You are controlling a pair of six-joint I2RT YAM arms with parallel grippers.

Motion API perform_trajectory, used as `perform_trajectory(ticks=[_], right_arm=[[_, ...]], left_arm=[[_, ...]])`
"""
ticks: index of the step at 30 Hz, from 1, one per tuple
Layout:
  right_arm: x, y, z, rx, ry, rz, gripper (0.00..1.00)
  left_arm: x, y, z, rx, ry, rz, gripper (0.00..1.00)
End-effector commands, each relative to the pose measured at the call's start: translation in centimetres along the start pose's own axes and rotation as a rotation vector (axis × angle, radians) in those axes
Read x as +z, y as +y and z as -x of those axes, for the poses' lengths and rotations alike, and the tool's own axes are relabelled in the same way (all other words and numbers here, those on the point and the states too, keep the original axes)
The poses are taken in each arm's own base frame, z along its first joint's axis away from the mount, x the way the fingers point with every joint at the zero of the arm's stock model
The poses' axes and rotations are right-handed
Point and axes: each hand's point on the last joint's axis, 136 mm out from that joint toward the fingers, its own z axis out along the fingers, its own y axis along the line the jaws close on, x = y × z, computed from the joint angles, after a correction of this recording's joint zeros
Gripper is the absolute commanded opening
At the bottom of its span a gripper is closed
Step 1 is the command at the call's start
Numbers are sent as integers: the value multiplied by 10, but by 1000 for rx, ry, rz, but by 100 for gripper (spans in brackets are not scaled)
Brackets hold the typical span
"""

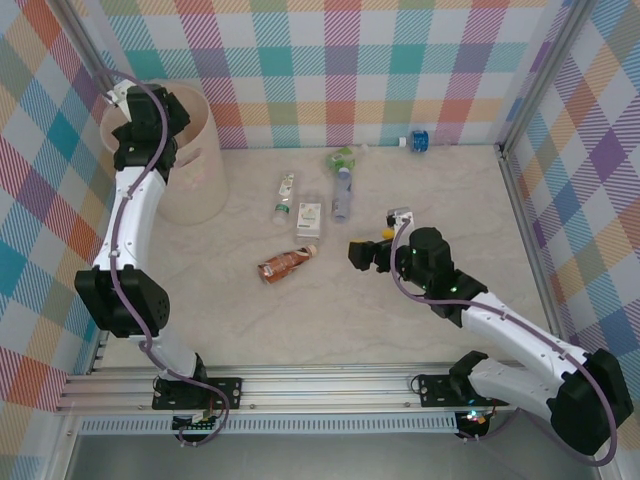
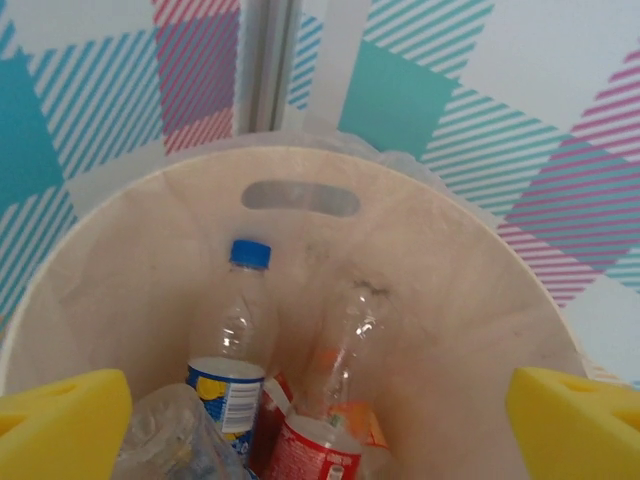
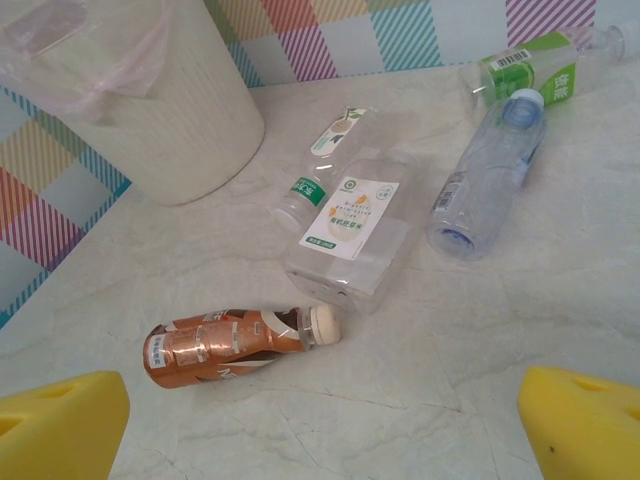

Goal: Put the plastic bottles in the bin

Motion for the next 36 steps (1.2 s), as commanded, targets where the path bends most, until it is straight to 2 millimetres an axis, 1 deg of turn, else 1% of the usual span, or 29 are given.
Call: perform_trajectory(ticks=[1,7,10,15,19,22,25,28,30,33,36], right_arm=[[1,3,10,2,-21,-1,100],[1,-5,8,30,-24,-45,100],[0,-8,7,33,-22,-63,100],[0,-12,5,39,-14,-81,100],[0,-13,4,41,-12,-87,100],[1,-15,3,44,-11,-94,100],[1,-16,2,46,-8,-98,100],[1,-16,1,40,-4,-101,100],[0,-17,0,38,-3,-107,100],[0,-19,-1,35,-2,-113,100],[2,-20,-2,36,0,-117,100]], left_arm=[[-23,-12,17,-73,9,-93,100],[-43,-28,15,-65,23,-155,100],[-54,-39,16,-49,28,-207,100],[-83,-68,10,67,9,-270,100],[-105,-90,-3,167,16,-324,100],[-122,-103,-24,255,53,-356,100],[-135,-113,-52,325,122,-397,100],[-149,-126,-88,455,222,-484,100],[-162,-131,-118,566,311,-581,100],[-176,-128,-153,689,414,-654,100],[-187,-117,-187,782,526,-692,100]])
